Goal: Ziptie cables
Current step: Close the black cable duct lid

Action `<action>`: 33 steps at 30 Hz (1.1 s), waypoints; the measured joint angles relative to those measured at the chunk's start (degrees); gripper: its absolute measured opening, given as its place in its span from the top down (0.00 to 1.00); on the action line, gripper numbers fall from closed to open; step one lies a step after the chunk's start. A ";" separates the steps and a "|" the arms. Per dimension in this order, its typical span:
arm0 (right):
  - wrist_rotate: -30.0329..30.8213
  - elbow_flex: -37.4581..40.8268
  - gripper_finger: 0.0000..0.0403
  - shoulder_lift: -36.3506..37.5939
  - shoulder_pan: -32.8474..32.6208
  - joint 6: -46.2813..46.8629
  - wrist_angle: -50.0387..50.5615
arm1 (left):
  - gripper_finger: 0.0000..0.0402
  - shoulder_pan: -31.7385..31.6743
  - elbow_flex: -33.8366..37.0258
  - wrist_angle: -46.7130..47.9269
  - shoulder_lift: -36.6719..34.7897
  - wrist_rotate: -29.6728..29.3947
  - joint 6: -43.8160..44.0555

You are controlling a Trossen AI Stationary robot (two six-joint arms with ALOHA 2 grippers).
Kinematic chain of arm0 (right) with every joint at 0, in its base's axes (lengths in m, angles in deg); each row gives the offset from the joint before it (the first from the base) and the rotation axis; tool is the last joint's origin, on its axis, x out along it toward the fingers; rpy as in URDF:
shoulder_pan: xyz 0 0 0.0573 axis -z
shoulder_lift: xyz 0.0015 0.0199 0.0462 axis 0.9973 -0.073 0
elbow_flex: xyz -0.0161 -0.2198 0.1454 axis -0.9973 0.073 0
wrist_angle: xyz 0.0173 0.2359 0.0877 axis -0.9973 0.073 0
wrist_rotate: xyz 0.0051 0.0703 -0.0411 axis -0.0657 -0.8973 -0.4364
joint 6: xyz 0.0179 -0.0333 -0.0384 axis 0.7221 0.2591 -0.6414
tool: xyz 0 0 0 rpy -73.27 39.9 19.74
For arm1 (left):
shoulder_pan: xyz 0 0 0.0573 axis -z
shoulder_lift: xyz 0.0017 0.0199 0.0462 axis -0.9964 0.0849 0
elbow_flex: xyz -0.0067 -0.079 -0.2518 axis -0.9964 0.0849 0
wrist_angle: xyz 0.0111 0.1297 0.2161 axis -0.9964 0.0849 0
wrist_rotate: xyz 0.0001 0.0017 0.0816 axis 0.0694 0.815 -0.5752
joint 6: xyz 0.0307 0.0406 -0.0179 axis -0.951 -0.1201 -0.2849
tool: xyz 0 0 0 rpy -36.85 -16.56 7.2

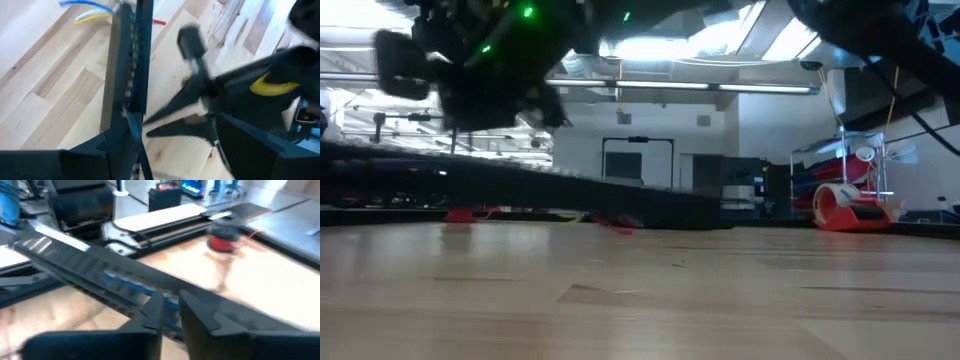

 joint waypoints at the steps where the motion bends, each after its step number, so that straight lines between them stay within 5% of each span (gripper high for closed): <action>1: 1.06 1.55 0.84 1.52 0.00 0.01 0.80 | 0.38 0.00 0.03 0.07 0.00 0.03 -0.04; 6: 3.95 2.48 0.65 5.72 0.37 -0.12 6.67 | 0.38 0.09 0.03 0.31 0.00 0.06 -0.76; 9: -1.65 2.46 0.57 5.66 1.67 -1.62 3.64 | 0.38 0.09 0.03 -0.26 0.00 0.04 -1.53; 12: -5.67 2.52 0.52 4.11 3.05 -2.89 0.24 | 0.38 0.13 0.03 -0.48 0.00 -0.03 -1.67; 17: -3.71 2.60 0.50 3.85 4.70 -4.02 -3.41 | 0.38 0.13 0.03 -0.75 -0.02 -0.27 -1.58; 22: -3.81 2.61 0.62 3.85 6.23 -8.69 -9.52 | 0.38 0.15 0.03 -1.13 0.09 0.14 -1.33; 27: 0.63 2.55 0.96 3.89 6.35 -8.41 -6.71 | 0.38 0.36 0.01 -0.59 0.03 1.07 -0.65; 33: -0.90 2.27 1.00 4.35 7.93 9.71 8.61 | 0.38 5.43 0.27 2.92 -1.57 -1.51 3.64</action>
